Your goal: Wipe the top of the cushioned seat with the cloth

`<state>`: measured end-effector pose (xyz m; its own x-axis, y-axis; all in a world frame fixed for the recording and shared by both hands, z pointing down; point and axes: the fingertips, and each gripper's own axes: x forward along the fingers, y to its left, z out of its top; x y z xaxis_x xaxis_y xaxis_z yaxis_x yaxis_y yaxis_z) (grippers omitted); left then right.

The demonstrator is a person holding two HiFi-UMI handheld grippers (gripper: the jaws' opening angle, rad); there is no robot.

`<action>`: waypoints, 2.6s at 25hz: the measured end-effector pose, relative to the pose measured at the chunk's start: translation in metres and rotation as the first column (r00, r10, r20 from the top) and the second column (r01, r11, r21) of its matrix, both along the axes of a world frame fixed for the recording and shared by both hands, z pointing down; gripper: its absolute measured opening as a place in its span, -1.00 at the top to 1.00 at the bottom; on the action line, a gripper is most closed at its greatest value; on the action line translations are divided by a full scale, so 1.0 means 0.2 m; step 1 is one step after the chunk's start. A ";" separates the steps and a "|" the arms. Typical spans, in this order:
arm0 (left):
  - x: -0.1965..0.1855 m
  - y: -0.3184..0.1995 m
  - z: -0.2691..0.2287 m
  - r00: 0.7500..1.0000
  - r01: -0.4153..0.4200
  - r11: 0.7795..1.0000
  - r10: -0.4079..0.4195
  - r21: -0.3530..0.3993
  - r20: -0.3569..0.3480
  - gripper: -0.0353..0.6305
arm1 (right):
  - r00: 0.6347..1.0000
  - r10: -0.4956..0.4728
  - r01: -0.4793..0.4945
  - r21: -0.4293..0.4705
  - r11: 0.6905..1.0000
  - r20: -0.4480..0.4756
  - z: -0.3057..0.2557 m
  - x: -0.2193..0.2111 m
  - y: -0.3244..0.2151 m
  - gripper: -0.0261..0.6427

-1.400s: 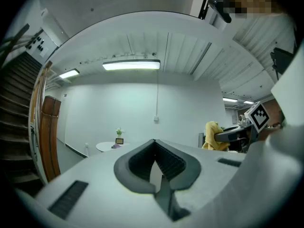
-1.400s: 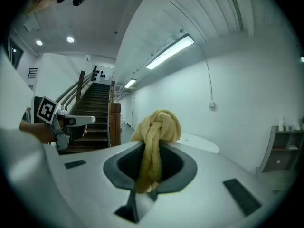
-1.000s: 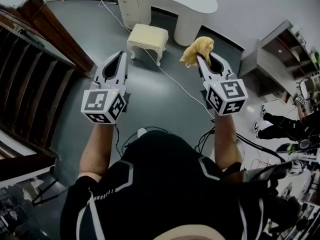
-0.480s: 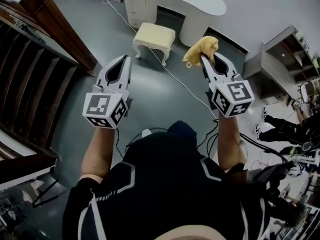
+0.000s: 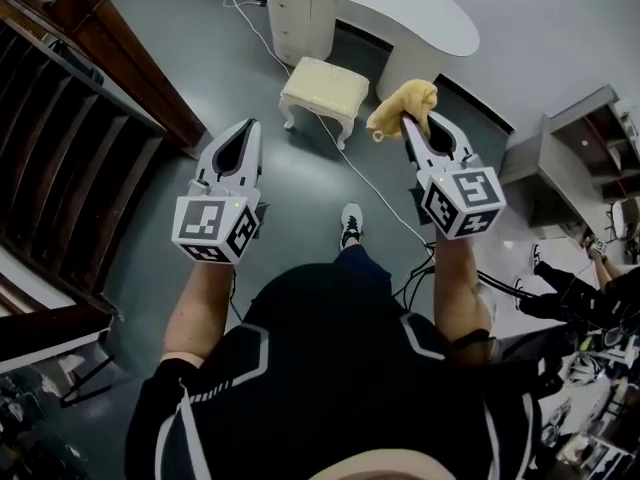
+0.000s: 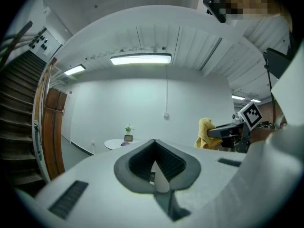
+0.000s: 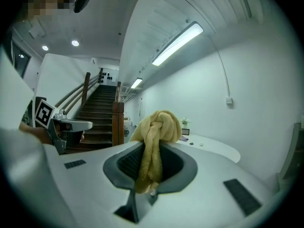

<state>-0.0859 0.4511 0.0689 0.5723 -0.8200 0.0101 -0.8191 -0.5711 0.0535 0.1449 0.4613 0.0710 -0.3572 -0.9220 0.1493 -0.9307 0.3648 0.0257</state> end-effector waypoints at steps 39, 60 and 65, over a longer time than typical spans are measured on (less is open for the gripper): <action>0.81 -2.22 0.12 0.989 -0.126 0.989 0.132 -0.083 0.072 0.89 | 0.998 0.029 -0.024 -0.101 0.995 0.047 0.21 0.68 -2.05 0.73; 0.26 -2.83 0.97 0.990 -0.062 0.942 0.101 -0.330 0.100 0.88 | 1.000 -0.031 0.030 -0.353 0.935 0.002 1.10 0.23 -2.74 0.73; 0.36 -2.74 1.22 0.992 0.048 0.919 0.001 -0.392 0.124 0.88 | 0.991 -0.130 0.123 -0.430 0.895 0.012 1.42 0.35 -2.79 0.73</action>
